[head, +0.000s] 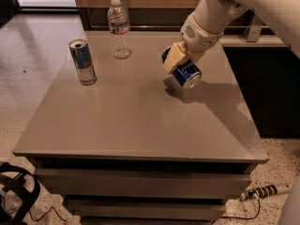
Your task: Pick pepsi can
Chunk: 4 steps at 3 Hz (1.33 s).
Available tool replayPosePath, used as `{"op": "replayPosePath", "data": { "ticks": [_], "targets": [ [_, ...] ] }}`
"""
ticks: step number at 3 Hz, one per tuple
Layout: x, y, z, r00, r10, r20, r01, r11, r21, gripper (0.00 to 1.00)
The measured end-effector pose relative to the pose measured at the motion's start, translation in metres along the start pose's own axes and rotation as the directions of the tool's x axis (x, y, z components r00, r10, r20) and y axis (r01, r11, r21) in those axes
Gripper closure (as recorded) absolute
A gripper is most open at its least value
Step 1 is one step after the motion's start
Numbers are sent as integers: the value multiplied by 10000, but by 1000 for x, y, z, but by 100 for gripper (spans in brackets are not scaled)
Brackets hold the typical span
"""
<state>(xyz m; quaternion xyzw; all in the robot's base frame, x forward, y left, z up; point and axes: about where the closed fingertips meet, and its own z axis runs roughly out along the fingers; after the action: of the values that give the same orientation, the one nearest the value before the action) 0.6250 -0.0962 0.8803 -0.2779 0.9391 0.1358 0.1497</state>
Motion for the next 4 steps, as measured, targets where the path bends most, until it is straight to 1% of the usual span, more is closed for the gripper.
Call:
{"op": "replayPosePath", "data": {
  "ticks": [1, 2, 3, 4],
  "targets": [
    [-3, -6, -14, 9944, -185, 1038, 234, 9987, -461, 100],
    [-2, -11, -21, 9703, -397, 2388, 675, 9917, -1091, 100],
    [-3, -14, -23, 9203, -639, 3859, 1297, 9806, -1471, 100],
    [-6, -17, -25, 8601, -906, 5021, 1875, 9714, -1458, 100]
  ]
}}
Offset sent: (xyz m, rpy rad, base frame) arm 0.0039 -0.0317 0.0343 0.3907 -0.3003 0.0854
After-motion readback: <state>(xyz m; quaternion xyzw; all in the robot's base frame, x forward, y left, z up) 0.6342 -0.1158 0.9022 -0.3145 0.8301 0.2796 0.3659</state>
